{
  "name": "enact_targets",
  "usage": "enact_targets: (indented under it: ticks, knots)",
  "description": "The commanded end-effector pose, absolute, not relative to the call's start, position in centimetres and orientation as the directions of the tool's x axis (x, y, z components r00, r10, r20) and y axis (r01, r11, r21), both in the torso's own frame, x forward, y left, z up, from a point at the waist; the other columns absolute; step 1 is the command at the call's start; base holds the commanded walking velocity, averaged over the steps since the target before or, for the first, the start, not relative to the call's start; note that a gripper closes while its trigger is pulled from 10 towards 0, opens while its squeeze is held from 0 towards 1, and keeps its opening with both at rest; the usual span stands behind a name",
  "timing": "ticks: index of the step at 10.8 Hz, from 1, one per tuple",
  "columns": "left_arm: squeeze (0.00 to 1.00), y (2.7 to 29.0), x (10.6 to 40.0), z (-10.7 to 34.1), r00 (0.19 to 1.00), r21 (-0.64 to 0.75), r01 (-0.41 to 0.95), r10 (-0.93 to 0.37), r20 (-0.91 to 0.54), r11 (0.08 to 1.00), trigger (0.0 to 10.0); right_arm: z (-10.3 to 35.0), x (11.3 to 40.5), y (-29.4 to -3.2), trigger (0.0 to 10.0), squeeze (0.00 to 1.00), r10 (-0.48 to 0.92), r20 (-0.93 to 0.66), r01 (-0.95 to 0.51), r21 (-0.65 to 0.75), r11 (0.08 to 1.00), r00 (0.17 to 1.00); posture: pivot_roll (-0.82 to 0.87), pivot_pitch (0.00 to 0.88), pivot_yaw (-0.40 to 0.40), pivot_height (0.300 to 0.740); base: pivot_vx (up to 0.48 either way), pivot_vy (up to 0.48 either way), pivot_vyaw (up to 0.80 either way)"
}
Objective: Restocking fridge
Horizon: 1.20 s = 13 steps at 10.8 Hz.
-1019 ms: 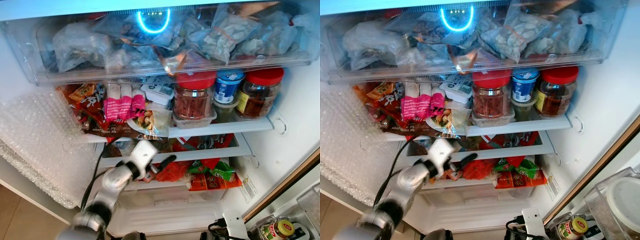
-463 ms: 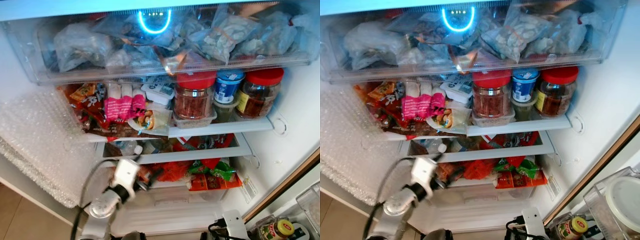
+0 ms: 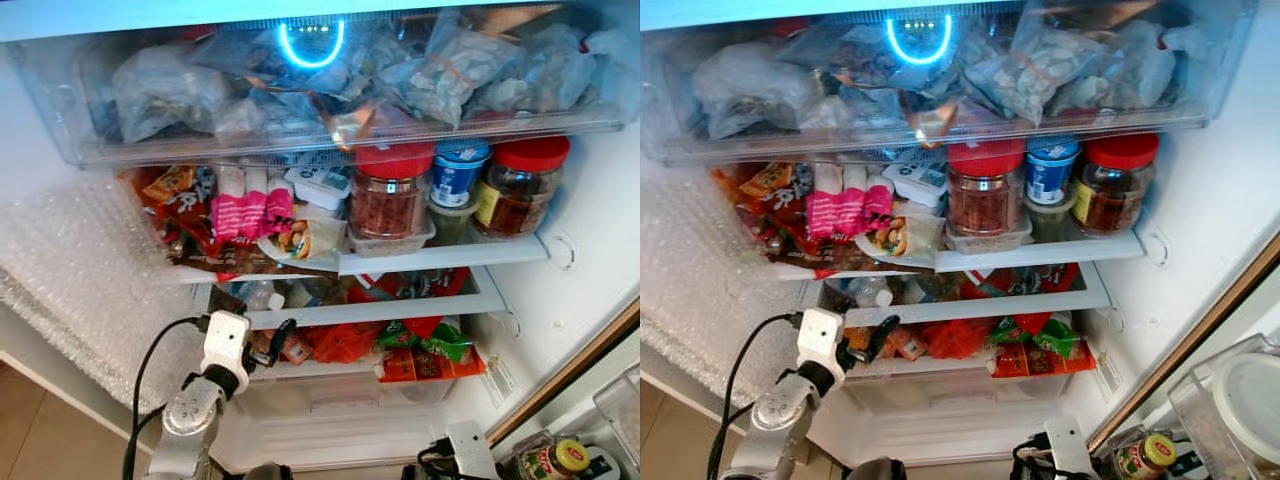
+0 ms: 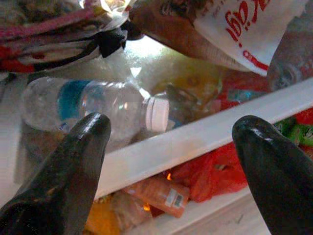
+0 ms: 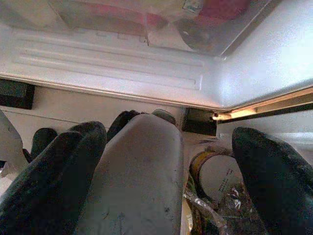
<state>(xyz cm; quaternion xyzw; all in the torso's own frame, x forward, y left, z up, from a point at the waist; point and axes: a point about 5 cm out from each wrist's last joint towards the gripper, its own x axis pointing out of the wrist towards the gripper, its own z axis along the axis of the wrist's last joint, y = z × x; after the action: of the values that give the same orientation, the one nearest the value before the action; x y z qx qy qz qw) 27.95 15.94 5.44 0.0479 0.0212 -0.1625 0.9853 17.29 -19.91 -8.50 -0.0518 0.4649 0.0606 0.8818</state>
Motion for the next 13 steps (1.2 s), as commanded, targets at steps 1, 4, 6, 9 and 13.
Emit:
enact_targets:
  ticks: [1, 4, 6, 9, 13]
  knots:
    - [0.00, 17.1, 27.6, 4.6, 0.954, 0.093, 0.289, -0.279, -0.107, 0.953, 10.0, -9.4, 15.3, -20.1, 10.0, 0.00, 0.047, -0.866, -0.147, -0.031, 0.989, 0.498, -0.07, 0.000, 0.041, 0.644, -0.326, 0.000, 0.00]
    - [0.00, 17.2, 27.3, 4.2, 0.952, 0.087, 0.290, -0.278, -0.128, 0.953, 10.0, -9.5, 15.2, -19.9, 10.0, 0.00, 0.050, -0.868, -0.152, -0.030, 0.988, 0.493, -0.07, 0.000, 0.043, 0.644, -0.335, 0.000, 0.00]
    - [0.00, 17.0, 27.2, 4.1, 0.950, 0.090, 0.296, -0.283, -0.132, 0.951, 10.0, -9.5, 15.2, -19.9, 10.0, 0.00, 0.055, -0.870, -0.155, -0.025, 0.988, 0.491, -0.07, 0.000, 0.043, 0.644, -0.341, 0.000, 0.00]
    - [0.00, 17.9, 27.6, 3.5, 0.960, 0.072, 0.236, -0.222, -0.171, 0.969, 10.0, -9.4, 15.4, -19.9, 10.0, 0.00, 0.065, -0.869, -0.169, -0.021, 0.985, 0.491, -0.06, 0.006, 0.036, 0.644, -0.339, 0.000, 0.00]
    - [0.00, 22.4, 23.8, -3.2, 0.835, 0.012, -0.102, 0.092, -0.542, 0.995, 10.0, -9.3, 15.5, -20.0, 10.0, 0.00, 0.063, -0.869, -0.164, -0.021, 0.986, 0.490, -0.06, 0.011, 0.026, 0.644, -0.083, 0.000, 0.00]
